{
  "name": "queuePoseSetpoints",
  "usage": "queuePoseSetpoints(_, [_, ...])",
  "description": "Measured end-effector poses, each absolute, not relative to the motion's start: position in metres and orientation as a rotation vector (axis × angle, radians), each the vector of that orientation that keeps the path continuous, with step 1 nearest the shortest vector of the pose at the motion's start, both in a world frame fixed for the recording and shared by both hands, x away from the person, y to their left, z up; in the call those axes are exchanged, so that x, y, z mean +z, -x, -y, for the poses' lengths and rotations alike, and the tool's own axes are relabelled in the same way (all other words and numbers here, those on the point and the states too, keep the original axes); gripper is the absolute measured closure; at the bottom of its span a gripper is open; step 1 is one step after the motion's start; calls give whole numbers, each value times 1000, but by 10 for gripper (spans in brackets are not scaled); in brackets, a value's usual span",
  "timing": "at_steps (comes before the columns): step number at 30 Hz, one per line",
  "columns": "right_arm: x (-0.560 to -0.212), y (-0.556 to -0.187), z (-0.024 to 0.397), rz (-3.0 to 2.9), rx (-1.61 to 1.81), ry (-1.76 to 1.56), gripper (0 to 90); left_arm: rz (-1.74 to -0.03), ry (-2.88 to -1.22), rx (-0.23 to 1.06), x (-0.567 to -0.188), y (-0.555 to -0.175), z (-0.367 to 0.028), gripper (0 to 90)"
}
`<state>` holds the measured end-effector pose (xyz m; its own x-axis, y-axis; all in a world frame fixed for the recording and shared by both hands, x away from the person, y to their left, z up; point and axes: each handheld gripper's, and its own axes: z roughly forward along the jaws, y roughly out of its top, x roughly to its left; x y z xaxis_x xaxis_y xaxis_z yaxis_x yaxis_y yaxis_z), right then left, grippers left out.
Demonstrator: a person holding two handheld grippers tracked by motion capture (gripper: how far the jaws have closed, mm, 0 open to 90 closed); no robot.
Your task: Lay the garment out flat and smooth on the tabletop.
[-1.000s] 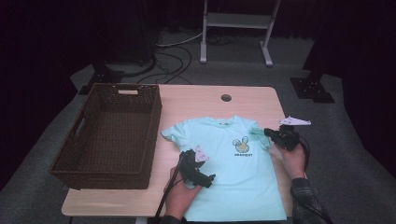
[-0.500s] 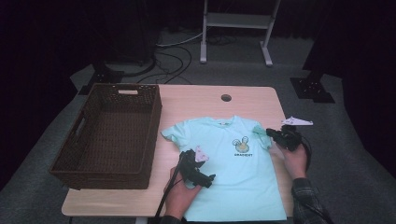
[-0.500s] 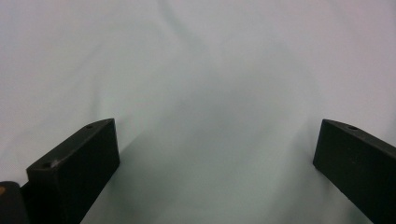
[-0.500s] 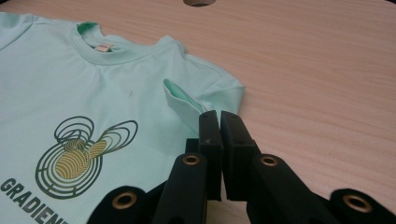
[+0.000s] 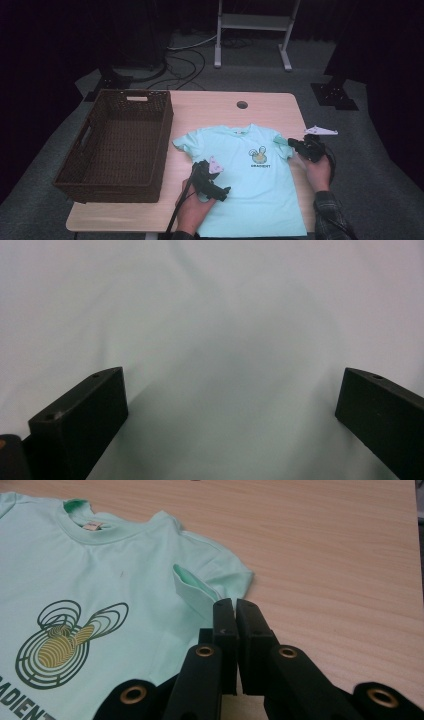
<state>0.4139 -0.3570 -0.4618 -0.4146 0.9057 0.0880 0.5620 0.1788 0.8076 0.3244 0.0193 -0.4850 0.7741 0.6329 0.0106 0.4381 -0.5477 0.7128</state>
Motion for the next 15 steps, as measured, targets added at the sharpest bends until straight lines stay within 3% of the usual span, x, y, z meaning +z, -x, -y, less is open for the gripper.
queuePoseSetpoints(15, [-467,-414,367,-2028,1098,-1431,877,-793,-2239,346,-485,-324,-19,0])
